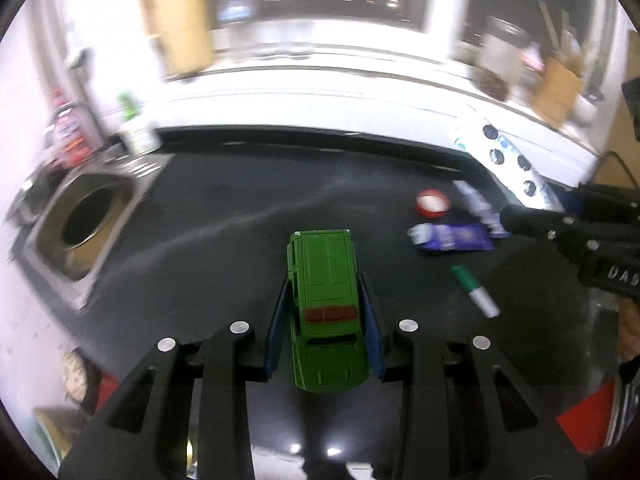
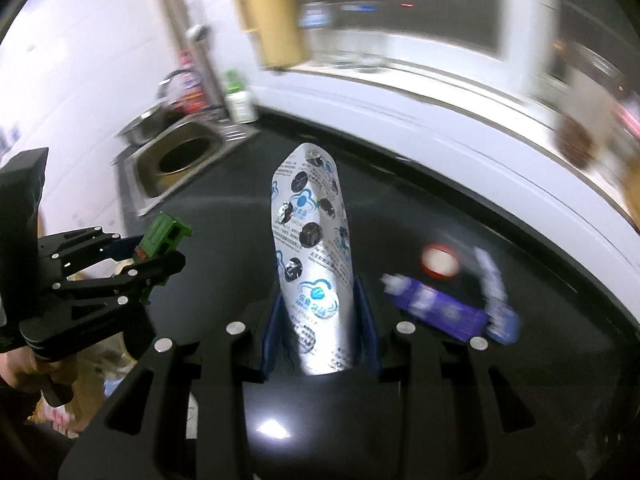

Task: Collect trash
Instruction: 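Carry the car and wrapper over the bin and open both tools to drop them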

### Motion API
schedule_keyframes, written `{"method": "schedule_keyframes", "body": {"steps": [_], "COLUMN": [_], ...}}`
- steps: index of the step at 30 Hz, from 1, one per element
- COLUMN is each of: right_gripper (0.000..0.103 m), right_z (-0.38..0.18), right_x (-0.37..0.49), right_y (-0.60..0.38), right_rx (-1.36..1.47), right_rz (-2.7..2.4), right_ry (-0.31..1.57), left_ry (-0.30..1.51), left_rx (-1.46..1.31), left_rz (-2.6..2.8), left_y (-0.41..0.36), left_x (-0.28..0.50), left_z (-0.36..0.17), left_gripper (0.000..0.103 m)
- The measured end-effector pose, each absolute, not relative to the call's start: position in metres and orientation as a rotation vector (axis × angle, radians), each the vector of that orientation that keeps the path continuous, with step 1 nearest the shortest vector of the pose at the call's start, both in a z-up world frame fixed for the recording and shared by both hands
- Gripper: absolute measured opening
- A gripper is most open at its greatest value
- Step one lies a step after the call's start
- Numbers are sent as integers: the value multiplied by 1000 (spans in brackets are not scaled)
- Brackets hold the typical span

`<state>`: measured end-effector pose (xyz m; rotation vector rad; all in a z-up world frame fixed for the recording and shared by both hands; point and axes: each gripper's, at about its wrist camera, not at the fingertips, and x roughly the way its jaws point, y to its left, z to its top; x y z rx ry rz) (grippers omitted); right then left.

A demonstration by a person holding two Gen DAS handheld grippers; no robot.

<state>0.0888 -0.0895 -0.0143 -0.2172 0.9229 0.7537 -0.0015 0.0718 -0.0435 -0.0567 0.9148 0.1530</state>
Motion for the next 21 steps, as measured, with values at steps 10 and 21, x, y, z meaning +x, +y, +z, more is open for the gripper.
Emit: {"method": "schedule_keyframes", "body": {"steps": [10, 21], "right_gripper": [34, 35], "right_z": [-23, -97], "right_x": [23, -98], "right_y": [90, 288], "right_rx": [-341, -522], "right_rz": [1121, 1455], "right_ry": [933, 1039], "left_ry": [912, 906], "left_rx": [-229, -438], "left_rz": [522, 787], "left_y": [209, 319], "left_x": [-147, -282], "left_z": [-54, -129], "left_gripper": [33, 33]}}
